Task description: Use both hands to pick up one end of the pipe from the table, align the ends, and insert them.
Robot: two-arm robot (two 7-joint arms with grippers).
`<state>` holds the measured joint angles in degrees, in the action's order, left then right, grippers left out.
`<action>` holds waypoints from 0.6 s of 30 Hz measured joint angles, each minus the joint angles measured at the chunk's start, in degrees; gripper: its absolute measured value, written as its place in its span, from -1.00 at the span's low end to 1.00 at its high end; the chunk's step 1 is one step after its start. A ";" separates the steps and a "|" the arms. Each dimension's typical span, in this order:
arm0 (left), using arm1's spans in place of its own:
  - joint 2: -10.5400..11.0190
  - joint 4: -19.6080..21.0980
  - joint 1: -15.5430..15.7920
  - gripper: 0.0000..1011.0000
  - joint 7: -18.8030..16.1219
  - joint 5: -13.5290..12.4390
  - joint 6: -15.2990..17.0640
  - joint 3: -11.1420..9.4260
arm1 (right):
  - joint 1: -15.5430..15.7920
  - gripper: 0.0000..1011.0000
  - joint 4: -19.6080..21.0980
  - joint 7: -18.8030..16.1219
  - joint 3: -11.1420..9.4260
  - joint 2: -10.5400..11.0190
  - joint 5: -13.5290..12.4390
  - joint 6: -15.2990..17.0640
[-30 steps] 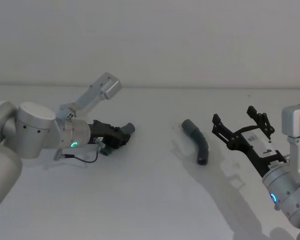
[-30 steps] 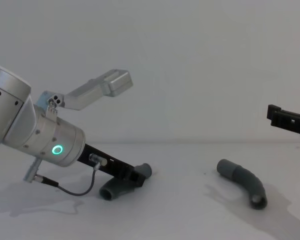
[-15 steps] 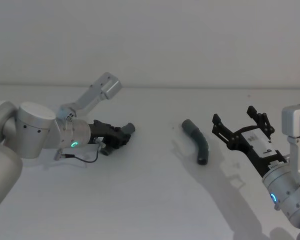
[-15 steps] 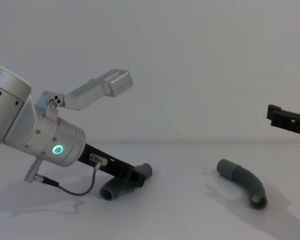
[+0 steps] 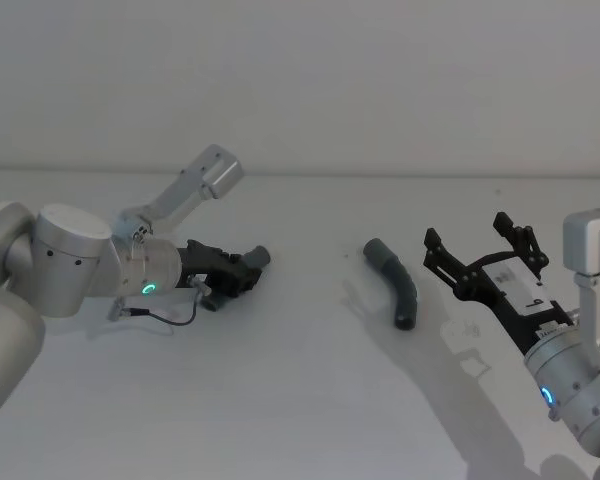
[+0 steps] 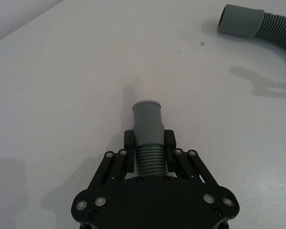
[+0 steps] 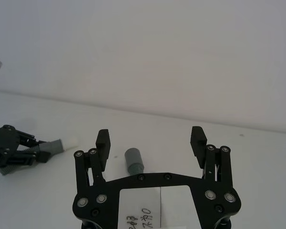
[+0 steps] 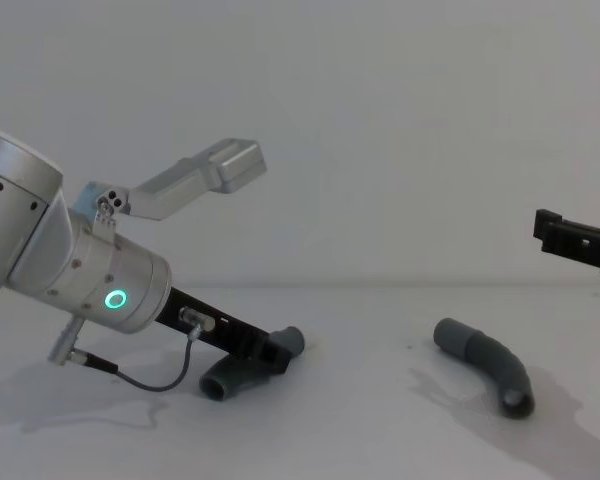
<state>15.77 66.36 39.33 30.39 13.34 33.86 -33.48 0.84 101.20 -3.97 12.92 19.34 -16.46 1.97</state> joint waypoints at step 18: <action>0.00 0.00 0.00 -0.31 0.00 0.00 0.00 0.00 | -3.42 0.98 -3.60 -8.36 1.30 3.58 -2.46 7.12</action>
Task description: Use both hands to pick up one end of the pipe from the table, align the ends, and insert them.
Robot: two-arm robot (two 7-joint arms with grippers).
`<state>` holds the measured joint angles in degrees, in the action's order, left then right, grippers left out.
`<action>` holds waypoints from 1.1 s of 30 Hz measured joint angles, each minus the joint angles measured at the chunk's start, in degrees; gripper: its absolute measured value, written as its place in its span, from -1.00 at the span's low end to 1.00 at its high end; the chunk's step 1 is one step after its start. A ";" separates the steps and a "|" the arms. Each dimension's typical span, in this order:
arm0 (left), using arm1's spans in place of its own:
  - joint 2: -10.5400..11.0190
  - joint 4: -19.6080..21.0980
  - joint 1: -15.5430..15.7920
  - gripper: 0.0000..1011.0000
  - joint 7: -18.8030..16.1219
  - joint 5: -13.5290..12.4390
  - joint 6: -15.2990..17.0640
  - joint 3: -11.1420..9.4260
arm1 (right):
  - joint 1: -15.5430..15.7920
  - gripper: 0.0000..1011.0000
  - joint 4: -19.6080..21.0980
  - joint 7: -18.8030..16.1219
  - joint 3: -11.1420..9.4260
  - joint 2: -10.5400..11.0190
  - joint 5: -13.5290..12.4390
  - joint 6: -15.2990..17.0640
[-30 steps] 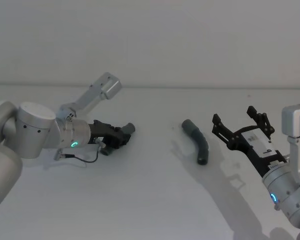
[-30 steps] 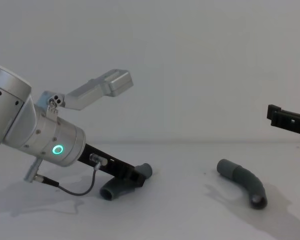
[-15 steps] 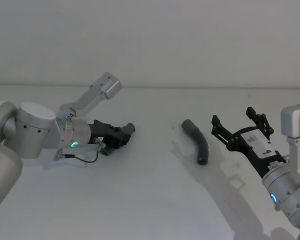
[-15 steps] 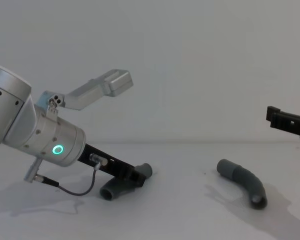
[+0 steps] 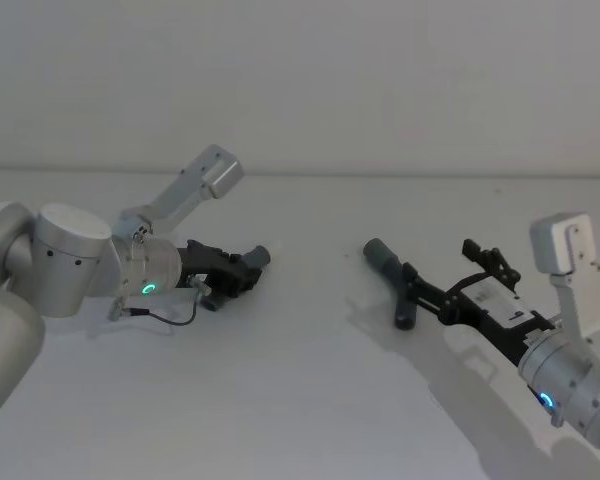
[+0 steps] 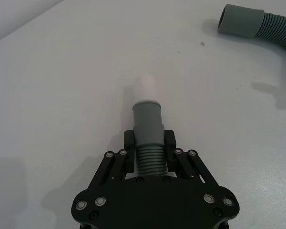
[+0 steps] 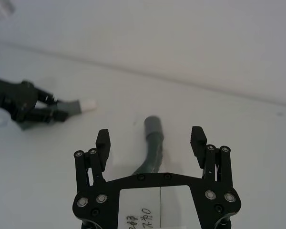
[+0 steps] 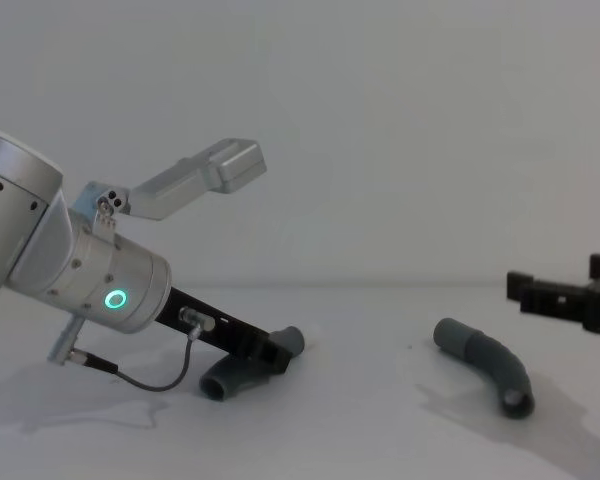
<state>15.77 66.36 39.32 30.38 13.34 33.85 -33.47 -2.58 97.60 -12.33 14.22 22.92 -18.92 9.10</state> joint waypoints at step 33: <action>0.00 0.00 0.00 -0.31 0.00 0.00 0.00 0.00 | -13.35 0.98 -11.71 -7.63 6.12 0.75 -1.03 11.31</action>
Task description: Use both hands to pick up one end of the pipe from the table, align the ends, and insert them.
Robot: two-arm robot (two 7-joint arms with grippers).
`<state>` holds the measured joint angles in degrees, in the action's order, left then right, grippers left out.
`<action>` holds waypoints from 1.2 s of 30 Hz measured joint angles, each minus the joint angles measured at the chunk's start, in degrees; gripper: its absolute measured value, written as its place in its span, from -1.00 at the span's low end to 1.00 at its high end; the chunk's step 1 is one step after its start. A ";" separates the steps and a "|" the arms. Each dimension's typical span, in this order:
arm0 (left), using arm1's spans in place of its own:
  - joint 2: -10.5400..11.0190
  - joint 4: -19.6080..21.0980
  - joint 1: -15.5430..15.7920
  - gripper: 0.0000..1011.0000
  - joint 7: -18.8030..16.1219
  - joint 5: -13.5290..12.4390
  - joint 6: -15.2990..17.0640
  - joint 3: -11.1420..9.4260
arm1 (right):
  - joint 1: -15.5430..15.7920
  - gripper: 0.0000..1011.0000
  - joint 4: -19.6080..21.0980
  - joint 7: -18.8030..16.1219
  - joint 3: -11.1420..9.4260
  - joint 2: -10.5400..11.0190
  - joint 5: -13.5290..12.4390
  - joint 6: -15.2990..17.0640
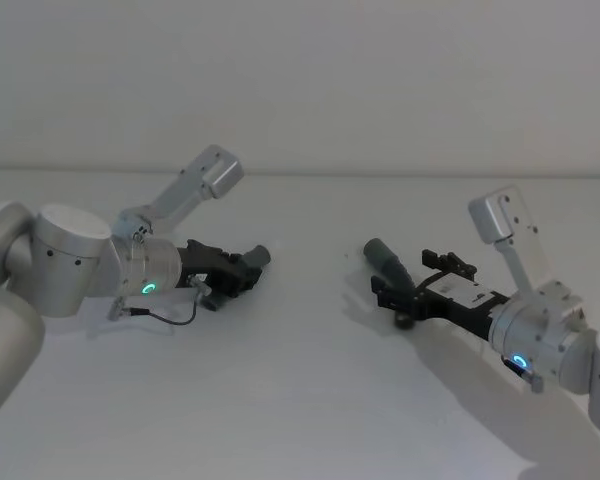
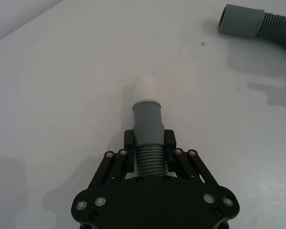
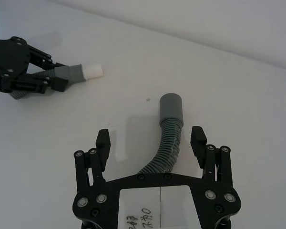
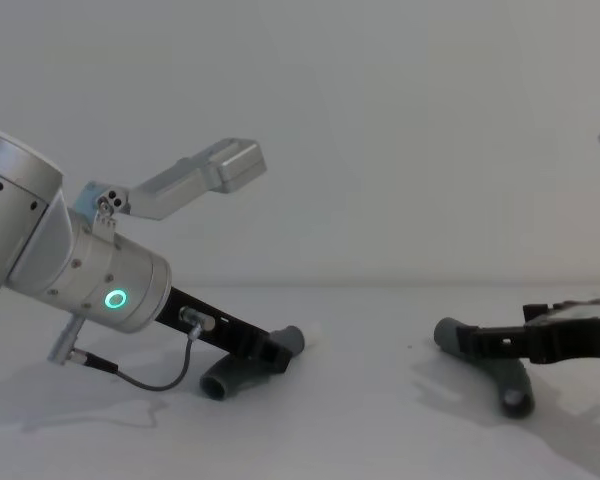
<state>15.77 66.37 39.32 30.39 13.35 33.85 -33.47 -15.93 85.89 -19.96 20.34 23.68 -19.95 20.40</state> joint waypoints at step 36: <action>0.00 0.00 0.00 -0.31 0.00 0.00 0.00 0.00 | -5.89 0.98 -9.11 -1.25 2.87 -2.68 -0.57 1.71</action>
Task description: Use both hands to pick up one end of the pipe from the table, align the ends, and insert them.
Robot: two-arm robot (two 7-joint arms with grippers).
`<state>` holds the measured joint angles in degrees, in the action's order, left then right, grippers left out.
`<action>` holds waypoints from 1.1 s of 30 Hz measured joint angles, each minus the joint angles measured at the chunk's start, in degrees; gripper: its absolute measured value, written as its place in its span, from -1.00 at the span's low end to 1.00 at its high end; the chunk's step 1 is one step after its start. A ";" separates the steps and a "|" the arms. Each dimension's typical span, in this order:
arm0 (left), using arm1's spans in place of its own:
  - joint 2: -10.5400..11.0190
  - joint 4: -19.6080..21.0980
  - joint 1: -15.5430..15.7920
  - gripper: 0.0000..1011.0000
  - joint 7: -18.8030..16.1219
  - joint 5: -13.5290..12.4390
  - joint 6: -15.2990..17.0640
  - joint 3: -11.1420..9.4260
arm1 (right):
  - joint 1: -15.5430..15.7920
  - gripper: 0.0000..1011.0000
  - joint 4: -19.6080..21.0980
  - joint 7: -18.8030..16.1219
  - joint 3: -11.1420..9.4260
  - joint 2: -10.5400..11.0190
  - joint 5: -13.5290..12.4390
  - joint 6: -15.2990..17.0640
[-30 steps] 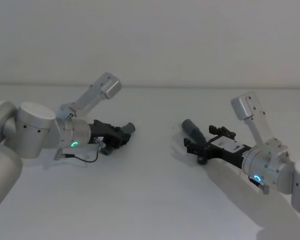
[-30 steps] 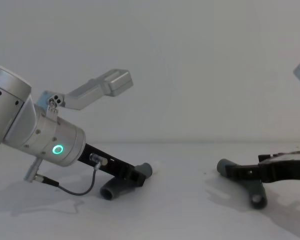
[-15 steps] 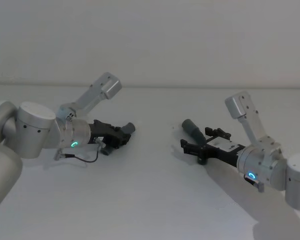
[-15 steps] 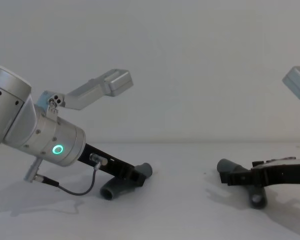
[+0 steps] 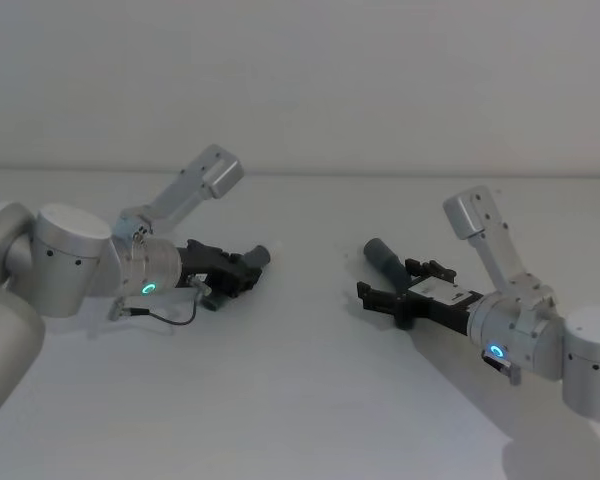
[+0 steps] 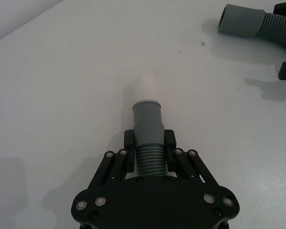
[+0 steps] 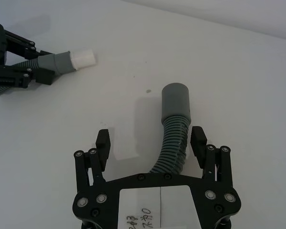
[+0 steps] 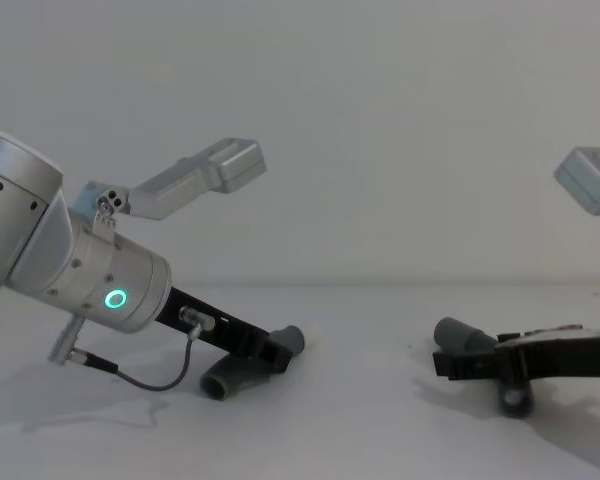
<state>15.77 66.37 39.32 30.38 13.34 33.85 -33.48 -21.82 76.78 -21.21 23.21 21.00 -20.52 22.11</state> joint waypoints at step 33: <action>0.00 -0.01 -0.01 -0.31 0.00 0.00 0.00 0.00 | -0.52 -0.30 -1.58 0.22 0.19 -0.72 -0.19 0.08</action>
<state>15.77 66.36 39.32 30.38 13.34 33.85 -33.48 -22.34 75.20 -21.00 23.41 20.28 -20.71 22.20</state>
